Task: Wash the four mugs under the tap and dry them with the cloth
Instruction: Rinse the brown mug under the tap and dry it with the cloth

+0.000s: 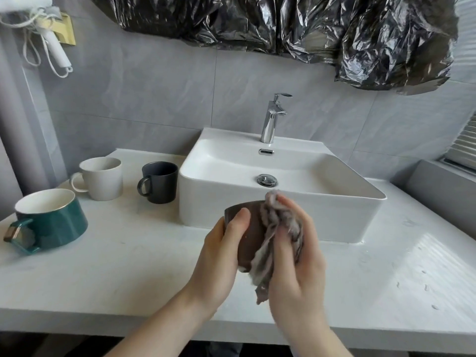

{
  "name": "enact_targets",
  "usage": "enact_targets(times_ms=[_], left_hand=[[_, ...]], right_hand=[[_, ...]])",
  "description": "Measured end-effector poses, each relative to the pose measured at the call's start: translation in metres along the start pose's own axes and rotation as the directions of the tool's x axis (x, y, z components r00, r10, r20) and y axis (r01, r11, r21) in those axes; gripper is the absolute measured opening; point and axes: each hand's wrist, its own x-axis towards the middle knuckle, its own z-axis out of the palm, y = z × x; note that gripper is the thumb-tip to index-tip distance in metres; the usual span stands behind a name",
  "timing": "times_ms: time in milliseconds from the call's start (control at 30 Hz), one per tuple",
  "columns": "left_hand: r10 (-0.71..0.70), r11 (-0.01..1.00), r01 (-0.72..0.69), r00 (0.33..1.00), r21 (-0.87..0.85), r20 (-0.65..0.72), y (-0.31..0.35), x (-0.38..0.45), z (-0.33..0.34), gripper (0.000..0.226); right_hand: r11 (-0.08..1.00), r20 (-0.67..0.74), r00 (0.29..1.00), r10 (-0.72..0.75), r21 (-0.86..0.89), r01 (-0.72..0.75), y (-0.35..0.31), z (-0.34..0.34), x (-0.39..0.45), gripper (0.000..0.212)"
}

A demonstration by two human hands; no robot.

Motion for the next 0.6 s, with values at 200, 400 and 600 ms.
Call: enact_targets(times_ms=[200,400,600], left_hand=[[-0.037,0.996,0.032,0.997,-0.079,-0.065,0.007,0.006,-0.001,0.052],[-0.119,0.968,0.103,0.991,-0.229,-0.058,0.014,-0.003,0.002,0.054],[-0.144,0.952,0.137,0.990,-0.273,-0.004,0.022,0.000,0.006,0.059]], right_hand=[[0.980,0.062,0.989,-0.133,-0.144,0.141,-0.009,0.009,-0.020,0.050],[0.962,0.014,0.964,0.267,0.056,-0.267,0.006,-0.008,0.005,0.032],[0.956,0.104,0.969,-0.225,-0.167,0.240,-0.015,0.008,-0.019,0.049]])
